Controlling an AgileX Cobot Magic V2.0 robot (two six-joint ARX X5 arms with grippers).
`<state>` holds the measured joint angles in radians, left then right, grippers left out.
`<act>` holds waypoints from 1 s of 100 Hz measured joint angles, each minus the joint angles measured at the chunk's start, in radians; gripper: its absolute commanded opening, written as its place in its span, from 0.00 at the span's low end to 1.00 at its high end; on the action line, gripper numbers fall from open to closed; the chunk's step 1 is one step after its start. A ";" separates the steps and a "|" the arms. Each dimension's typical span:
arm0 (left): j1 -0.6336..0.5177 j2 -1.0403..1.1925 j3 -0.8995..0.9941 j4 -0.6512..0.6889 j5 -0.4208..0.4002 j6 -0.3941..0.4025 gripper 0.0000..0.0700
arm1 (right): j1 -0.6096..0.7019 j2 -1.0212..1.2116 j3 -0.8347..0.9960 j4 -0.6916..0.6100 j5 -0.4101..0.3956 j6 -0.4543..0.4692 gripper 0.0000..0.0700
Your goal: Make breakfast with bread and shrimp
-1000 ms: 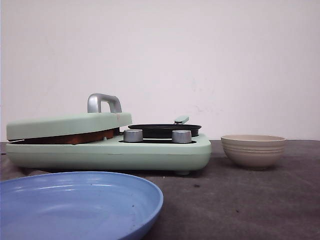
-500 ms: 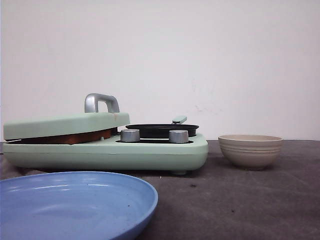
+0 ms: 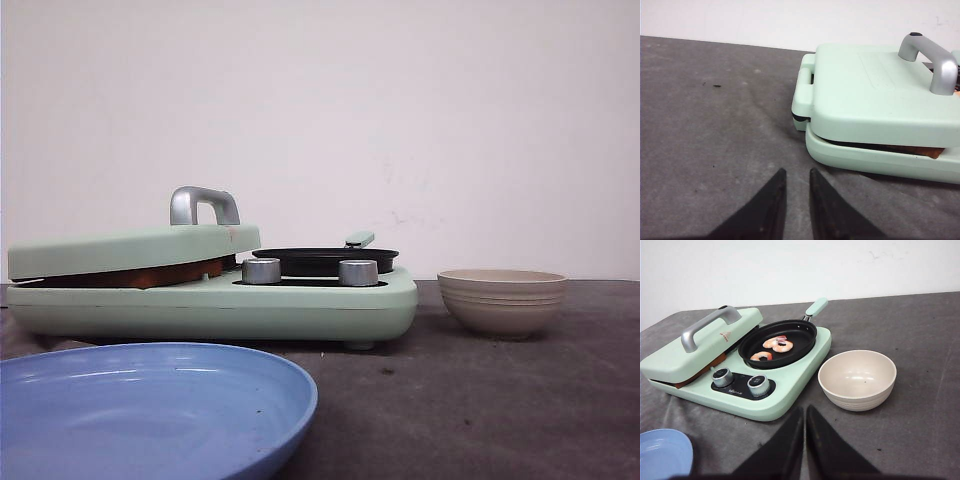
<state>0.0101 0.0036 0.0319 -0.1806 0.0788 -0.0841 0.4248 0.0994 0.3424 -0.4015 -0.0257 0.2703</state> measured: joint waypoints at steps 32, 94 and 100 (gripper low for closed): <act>0.000 0.000 0.000 0.000 0.000 0.000 0.00 | 0.000 0.000 0.000 -0.017 0.005 0.000 0.00; 0.000 0.000 0.000 0.001 0.002 0.001 0.00 | -0.174 -0.079 -0.325 0.233 0.120 -0.251 0.00; 0.000 0.001 0.000 0.000 0.002 0.001 0.00 | -0.189 -0.100 -0.325 0.232 0.131 -0.274 0.00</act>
<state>0.0101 0.0044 0.0319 -0.1802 0.0811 -0.0834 0.2359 -0.0006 0.0174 -0.1692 0.1051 -0.0032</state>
